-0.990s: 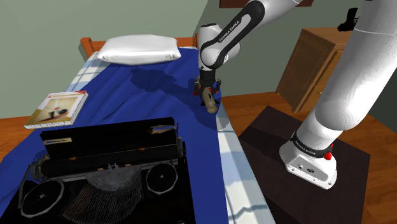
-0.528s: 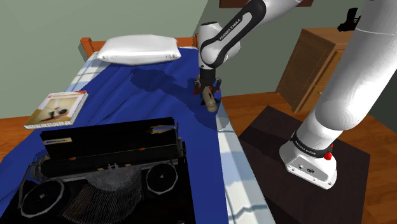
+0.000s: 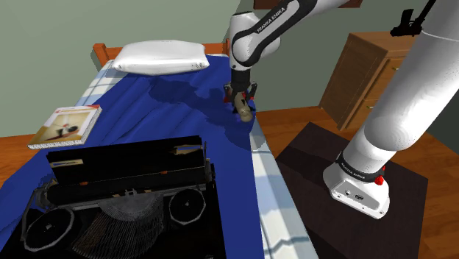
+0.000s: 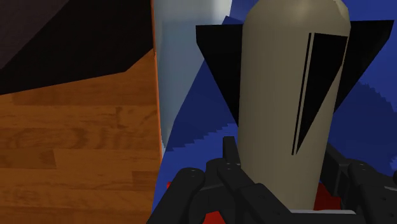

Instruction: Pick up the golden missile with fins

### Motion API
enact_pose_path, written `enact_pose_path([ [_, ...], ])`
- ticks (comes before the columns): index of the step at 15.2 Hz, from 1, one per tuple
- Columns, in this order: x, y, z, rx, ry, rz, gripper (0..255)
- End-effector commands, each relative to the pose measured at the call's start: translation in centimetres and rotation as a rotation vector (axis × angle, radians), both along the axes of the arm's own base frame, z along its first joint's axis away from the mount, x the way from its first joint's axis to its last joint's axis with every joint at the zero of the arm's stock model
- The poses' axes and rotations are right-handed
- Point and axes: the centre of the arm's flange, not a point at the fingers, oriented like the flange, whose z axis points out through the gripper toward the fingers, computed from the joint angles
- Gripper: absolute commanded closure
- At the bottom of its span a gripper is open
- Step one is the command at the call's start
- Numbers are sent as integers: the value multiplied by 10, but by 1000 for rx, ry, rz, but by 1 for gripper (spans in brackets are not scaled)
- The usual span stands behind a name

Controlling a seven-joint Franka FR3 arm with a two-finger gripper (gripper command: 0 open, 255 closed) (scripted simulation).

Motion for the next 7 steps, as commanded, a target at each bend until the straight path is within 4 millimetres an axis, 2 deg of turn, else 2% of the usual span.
enact_pose_path([
  [1,0,-1,11,0,-1,0,255],
  [5,0,-1,32,0,-1,0,255],
  [7,0,-1,33,0,-1,0,255],
])
